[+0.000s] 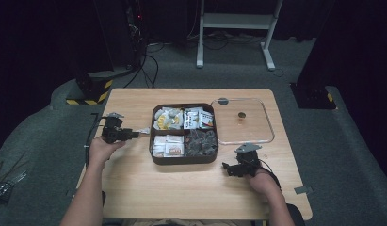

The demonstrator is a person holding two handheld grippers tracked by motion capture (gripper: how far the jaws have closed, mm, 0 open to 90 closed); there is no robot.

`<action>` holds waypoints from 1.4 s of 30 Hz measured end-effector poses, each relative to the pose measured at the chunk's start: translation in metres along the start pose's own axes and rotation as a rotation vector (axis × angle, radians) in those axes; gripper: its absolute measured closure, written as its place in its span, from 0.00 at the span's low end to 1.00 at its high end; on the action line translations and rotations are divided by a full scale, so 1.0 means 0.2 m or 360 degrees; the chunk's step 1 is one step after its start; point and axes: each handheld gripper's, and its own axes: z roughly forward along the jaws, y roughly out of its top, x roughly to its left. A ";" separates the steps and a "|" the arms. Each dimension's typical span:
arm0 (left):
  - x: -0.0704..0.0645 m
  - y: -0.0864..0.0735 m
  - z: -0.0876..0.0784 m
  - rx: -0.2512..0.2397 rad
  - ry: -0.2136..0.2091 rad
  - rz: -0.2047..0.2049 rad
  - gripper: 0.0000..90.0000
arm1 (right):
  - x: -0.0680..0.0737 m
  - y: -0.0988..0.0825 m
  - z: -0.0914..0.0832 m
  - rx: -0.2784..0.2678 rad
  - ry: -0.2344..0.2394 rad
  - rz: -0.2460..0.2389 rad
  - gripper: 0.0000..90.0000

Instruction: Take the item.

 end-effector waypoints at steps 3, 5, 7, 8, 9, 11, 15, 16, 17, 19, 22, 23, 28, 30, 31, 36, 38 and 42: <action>0.01 -0.01 -0.01 -0.0016 0.0008 0.0003 0.56 | 0.00 0.00 0.00 0.0000 0.0001 0.0000 0.09; 0.02 -0.03 -0.03 -0.0023 0.0009 -0.0012 0.55 | 0.00 0.00 0.00 -0.0001 0.0002 -0.0004 0.09; 0.03 -0.04 -0.03 -0.0026 0.0009 -0.0018 0.53 | 0.00 0.00 0.00 -0.0001 0.0003 -0.0002 0.09; 0.03 -0.04 -0.03 -0.0026 0.0009 -0.0018 0.53 | 0.00 0.00 0.00 -0.0001 0.0003 -0.0002 0.09; 0.03 -0.04 -0.03 -0.0029 0.0014 -0.0020 0.53 | 0.00 0.00 0.00 0.0000 0.0004 -0.0002 0.09; 0.04 -0.06 -0.04 -0.0046 0.0013 -0.0024 0.51 | 0.00 0.00 0.00 -0.0001 0.0008 -0.0001 0.09; 0.06 -0.09 -0.05 -0.0050 0.0055 -0.0048 0.48 | 0.00 0.00 0.00 -0.0001 0.0010 0.0002 0.09; 0.06 -0.09 -0.05 -0.0050 0.0055 -0.0048 0.48 | 0.00 0.00 0.00 -0.0001 0.0010 0.0002 0.09; 0.07 -0.10 -0.05 -0.0051 0.0085 -0.0060 0.48 | 0.00 0.00 0.00 0.0000 0.0011 -0.0004 0.09; 0.07 -0.12 -0.05 -0.0054 0.0094 -0.0072 0.47 | 0.00 0.00 0.00 0.0001 0.0011 -0.0002 0.09; 0.08 -0.13 -0.05 -0.0053 0.0103 -0.0081 0.45 | 0.00 0.00 0.00 0.0001 0.0011 -0.0002 0.09; 0.09 -0.14 -0.05 -0.0053 0.0119 -0.0088 0.45 | 0.00 0.00 0.00 0.0002 0.0009 0.0000 0.09; 0.11 -0.16 -0.05 -0.0034 0.0149 -0.0116 0.42 | 0.00 0.01 0.01 0.0002 0.0007 -0.0002 0.08; 0.13 -0.17 -0.05 -0.0023 0.0171 -0.0124 0.42 | 0.00 0.01 0.01 0.0002 0.0006 -0.0002 0.08; 0.14 -0.18 -0.04 -0.0025 0.0176 -0.0125 0.41 | 0.00 0.01 0.01 0.0000 0.0003 0.0001 0.08; 0.16 -0.21 -0.04 -0.0006 0.0211 -0.0109 0.39 | 0.00 0.01 0.01 0.0001 0.0001 0.0005 0.08; 0.17 -0.21 -0.03 -0.0002 0.0215 -0.0114 0.38 | 0.00 0.01 0.01 0.0001 0.0001 0.0005 0.08; 0.19 -0.23 -0.03 0.0018 0.0254 -0.0108 0.36 | 0.00 0.01 0.01 0.0000 -0.0001 0.0006 0.08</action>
